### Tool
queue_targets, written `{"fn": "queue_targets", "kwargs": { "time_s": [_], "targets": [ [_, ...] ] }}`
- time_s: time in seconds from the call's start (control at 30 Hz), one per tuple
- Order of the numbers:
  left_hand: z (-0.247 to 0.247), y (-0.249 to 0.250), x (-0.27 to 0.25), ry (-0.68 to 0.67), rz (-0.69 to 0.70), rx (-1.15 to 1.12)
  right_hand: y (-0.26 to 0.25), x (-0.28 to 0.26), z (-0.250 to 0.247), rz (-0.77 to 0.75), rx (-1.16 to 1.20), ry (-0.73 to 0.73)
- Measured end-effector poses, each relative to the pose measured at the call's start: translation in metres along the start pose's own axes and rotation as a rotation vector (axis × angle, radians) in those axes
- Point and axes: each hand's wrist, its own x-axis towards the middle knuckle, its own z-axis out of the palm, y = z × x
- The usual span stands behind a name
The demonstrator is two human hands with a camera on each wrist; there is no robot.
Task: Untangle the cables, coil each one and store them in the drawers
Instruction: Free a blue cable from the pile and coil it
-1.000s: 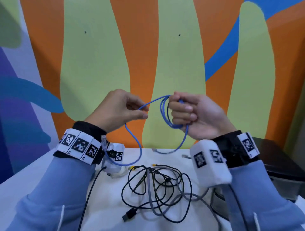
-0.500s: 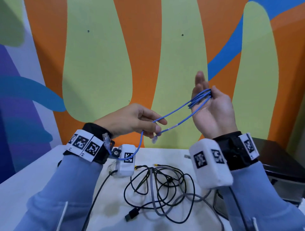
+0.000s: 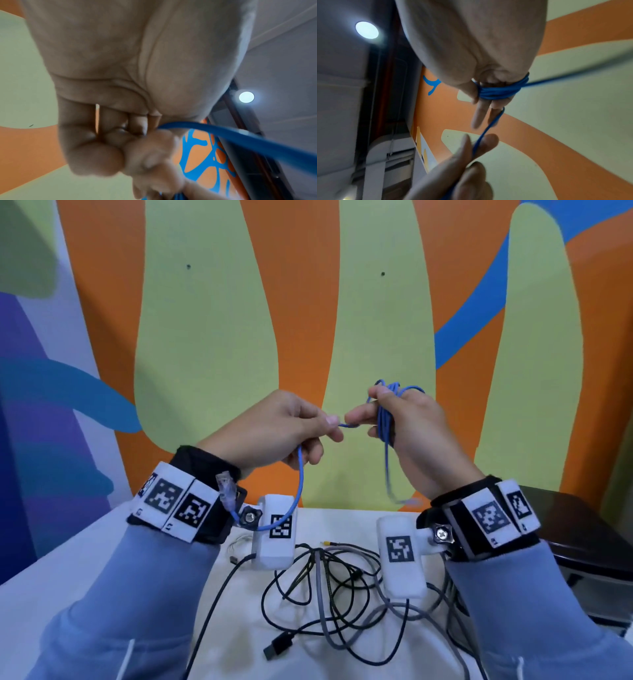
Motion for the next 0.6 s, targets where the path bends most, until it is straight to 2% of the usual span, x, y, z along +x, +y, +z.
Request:
{"fn": "queue_targets", "kwargs": {
  "time_s": [0.1, 0.2, 0.27, 0.3, 0.37, 0.43, 0.47, 0.53, 0.6],
  "targets": [
    [-0.005, -0.017, 0.012, 0.230, -0.044, 0.006, -0.002, 0.002, -0.005, 0.121, 0.333, 0.002],
    [-0.011, -0.037, 0.021, 0.377, -0.065, 0.013, -0.007, -0.002, -0.011, 0.228, 0.674, -0.225],
    [-0.006, -0.043, 0.021, 0.337, -0.055, 0.148, -0.010, -0.006, -0.010, 0.276, 0.880, -0.383],
    [-0.001, -0.043, 0.020, 0.259, -0.048, 0.244, -0.010, -0.007, -0.007, 0.277, 0.969, -0.421],
    [0.012, -0.033, 0.015, 0.017, -0.030, 0.392, -0.007, -0.006, 0.000, 0.231, 1.031, -0.376],
    [0.026, -0.014, 0.008, -0.209, 0.007, 0.385, -0.004, -0.004, 0.009, 0.128, 0.850, -0.277],
    [0.030, -0.004, 0.005, -0.270, 0.033, 0.351, -0.003, -0.004, 0.015, 0.057, 0.630, -0.205],
    [0.029, 0.011, 0.001, -0.271, 0.075, 0.262, 0.005, -0.005, 0.021, -0.050, 0.013, -0.053],
    [0.021, 0.014, 0.000, -0.227, 0.069, 0.098, 0.012, -0.007, 0.023, -0.136, -0.503, 0.002]
  ]
}}
